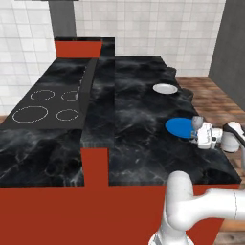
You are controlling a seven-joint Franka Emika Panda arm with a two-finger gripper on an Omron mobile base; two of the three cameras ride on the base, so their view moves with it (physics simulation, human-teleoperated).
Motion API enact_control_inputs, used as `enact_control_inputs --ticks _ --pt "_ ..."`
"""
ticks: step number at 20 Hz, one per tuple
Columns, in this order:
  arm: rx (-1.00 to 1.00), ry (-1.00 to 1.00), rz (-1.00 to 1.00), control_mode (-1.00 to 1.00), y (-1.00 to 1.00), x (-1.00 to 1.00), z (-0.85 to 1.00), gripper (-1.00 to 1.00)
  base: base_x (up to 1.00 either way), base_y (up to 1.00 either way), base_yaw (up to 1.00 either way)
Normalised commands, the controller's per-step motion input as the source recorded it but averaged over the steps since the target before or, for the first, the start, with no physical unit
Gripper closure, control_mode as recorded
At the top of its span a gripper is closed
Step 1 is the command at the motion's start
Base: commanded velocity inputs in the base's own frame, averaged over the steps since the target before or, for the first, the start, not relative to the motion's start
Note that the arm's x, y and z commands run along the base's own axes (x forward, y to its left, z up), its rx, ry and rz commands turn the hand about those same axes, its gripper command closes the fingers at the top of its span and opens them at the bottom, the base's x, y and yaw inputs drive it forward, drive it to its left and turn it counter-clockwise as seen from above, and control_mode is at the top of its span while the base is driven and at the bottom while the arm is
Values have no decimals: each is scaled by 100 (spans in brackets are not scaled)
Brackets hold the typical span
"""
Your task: Retrieve the wine glasses from the counter and place one next to each plate.
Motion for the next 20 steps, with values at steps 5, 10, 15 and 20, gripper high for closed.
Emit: enact_control_inputs --ticks 5,10,15,20 --pt "0 -16 0 -100 -2 0 -20 100 0 0 0" --pt "0 -17 0 -100 0 0 -18 -100 0 0 0" --pt "-1 -18 0 -100 0 0 -8 -100 0 0 0" --pt "0 -11 0 -100 0 0 -1 -100 0 0 0"
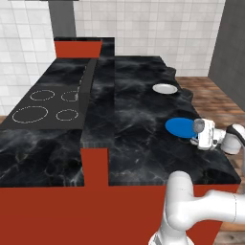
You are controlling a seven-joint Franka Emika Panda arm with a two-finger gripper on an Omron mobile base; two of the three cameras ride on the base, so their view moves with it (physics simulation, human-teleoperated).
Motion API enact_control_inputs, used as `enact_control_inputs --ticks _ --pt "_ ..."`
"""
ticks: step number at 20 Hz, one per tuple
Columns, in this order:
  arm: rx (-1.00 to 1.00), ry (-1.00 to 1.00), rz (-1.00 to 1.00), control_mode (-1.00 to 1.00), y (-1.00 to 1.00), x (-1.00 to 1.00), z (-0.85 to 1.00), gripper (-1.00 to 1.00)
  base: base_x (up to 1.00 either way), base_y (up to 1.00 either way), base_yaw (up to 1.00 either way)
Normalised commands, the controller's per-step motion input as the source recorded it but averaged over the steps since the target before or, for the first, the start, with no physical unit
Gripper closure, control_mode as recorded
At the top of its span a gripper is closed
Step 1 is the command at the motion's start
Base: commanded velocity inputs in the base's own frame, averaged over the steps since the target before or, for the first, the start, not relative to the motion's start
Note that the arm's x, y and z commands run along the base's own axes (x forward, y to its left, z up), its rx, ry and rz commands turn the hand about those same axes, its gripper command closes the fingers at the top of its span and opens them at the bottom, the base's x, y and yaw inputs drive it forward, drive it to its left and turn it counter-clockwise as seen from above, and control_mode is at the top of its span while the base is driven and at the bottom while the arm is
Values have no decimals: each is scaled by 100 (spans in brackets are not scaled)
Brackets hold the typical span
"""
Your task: Retrieve the wine glasses from the counter and place one next to each plate.
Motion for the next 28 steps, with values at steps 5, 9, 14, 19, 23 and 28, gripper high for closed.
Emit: enact_control_inputs --ticks 5,9,14,19,23,28 --pt "0 0 0 -100 -25 0 0 -100 0 0 0" --pt "0 3 -4 -100 -53 0 0 -100 0 0 0" --pt "0 2 -6 -100 -18 -1 0 -100 0 0 0" --pt "0 0 -2 -100 -26 -41 1 -100 0 0 0" --pt "0 0 -4 -100 -25 -90 24 -100 0 0 0" --pt "0 0 -2 -100 1 -98 38 -100 0 0 0"
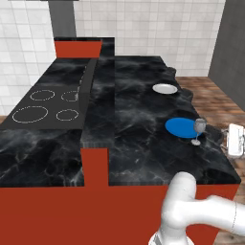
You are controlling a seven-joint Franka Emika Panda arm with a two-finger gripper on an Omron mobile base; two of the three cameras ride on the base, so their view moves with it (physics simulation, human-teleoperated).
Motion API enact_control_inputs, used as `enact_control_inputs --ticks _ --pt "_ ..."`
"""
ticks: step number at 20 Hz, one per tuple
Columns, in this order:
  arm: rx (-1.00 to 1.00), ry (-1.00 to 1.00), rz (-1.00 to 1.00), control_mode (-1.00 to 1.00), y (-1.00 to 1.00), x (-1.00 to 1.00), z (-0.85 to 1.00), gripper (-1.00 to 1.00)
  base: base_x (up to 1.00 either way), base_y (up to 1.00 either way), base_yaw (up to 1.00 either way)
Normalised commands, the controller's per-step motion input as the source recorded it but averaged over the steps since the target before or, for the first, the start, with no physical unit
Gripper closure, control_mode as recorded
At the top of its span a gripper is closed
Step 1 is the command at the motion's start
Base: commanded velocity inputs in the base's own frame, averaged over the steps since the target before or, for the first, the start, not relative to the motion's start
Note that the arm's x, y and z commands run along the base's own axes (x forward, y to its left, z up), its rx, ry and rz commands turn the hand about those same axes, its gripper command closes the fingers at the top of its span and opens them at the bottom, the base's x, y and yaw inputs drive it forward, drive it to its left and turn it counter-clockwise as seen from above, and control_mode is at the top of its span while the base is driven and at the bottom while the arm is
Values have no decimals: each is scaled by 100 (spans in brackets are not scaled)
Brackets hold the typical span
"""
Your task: Retrieve the wine glasses from the counter and place one next to each plate.
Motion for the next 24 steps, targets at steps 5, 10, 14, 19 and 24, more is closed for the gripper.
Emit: enact_control_inputs --ticks 5,10,14,19,24 --pt "0 -1 -5 -100 41 -85 38 -100 0 0 0" --pt "-1 -13 0 -100 64 -59 61 -100 0 0 0" --pt "-3 -15 0 -100 80 -48 72 -100 0 0 0" --pt "-7 -11 0 -100 78 -53 68 -100 0 0 0" --pt "-12 -3 0 -100 87 -47 59 -100 0 0 0"
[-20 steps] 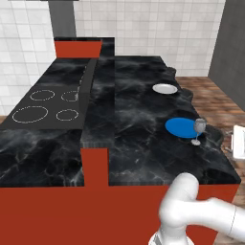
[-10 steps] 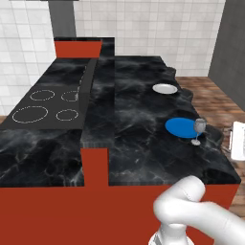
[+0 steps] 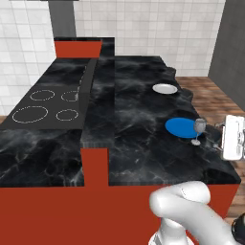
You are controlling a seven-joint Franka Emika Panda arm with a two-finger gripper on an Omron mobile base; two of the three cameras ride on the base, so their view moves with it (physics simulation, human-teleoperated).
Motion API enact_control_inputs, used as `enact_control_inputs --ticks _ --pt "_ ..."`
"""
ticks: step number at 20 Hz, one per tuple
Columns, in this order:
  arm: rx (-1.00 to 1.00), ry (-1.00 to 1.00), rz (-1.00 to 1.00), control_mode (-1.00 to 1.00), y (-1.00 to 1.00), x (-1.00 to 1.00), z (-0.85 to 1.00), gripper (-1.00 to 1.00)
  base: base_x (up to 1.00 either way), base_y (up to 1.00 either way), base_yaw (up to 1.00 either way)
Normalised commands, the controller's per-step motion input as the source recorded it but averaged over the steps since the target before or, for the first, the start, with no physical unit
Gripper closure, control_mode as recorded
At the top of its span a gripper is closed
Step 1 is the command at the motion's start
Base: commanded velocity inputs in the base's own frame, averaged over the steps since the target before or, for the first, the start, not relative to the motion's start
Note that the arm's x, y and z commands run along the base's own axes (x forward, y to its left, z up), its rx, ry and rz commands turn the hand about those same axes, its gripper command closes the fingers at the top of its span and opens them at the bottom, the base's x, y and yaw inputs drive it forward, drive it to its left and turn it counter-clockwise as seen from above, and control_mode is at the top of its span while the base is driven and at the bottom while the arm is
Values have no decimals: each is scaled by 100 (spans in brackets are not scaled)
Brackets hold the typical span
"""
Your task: Retrieve the wine glasses from the counter and place one next to each plate.
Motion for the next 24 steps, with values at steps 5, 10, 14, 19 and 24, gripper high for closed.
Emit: enact_control_inputs --ticks 5,10,14,19,24 --pt "-7 0 0 -100 89 -27 50 -100 0 0 0" --pt "-7 -2 0 -100 99 -30 37 -100 0 0 0" --pt "-4 -6 2 -100 99 -65 21 -100 0 0 0" --pt "-1 -8 1 100 44 -60 9 -100 -40 31 1" --pt "0 0 0 100 0 0 0 -100 -100 98 3"
